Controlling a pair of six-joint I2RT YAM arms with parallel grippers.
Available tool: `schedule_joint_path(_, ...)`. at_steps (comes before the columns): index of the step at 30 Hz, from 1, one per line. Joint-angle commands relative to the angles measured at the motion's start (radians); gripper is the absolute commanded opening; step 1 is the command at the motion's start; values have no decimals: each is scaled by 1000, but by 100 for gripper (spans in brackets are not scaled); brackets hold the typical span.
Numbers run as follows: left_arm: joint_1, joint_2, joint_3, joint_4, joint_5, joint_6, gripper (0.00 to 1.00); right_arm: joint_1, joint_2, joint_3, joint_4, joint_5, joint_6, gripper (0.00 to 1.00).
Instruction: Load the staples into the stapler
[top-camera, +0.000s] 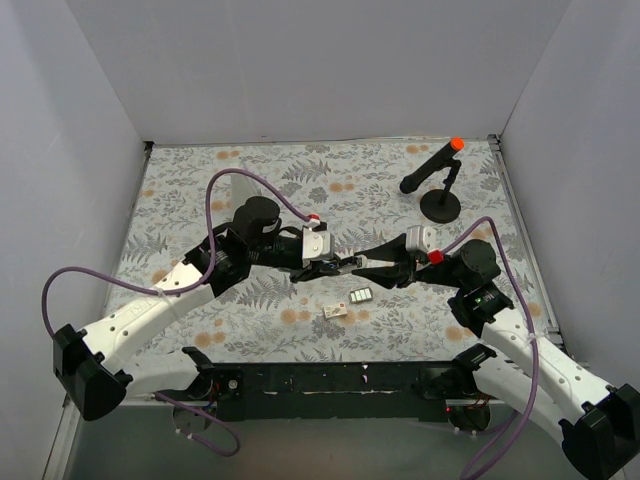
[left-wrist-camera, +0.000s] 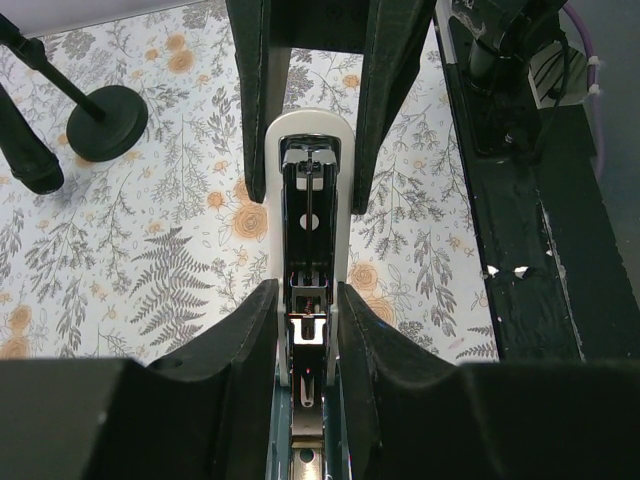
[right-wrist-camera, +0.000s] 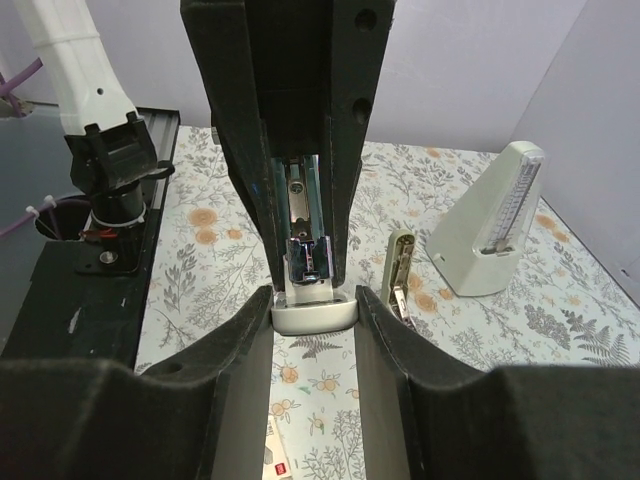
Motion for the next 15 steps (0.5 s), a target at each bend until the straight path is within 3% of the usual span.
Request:
schedule_joint_path(1,-1,-55,7,-31,-50,27,0,0,2,-7,68,-10,35,1)
schedule_joint_path(2,-1,-58,4,-40,-68,36,0,0,8,-10,66,-10,40,1)
schedule_joint_path(5,0,-60,-2,-87,-128,48,0,0,29,-24,63,-27,55,28)
schedule_joint_path(6,0,-60,-4,-118,-147,58,0,0,32,-28,57,-26,55,45)
schedule_joint_path(12,12,-49,-59,-207,-330,94,0,0,-12,-108,10,126,49,74)
schedule_joint_path(15,31,-44,-117,-198,-354,113,0,-2,-69,-148,-24,248,47,80)
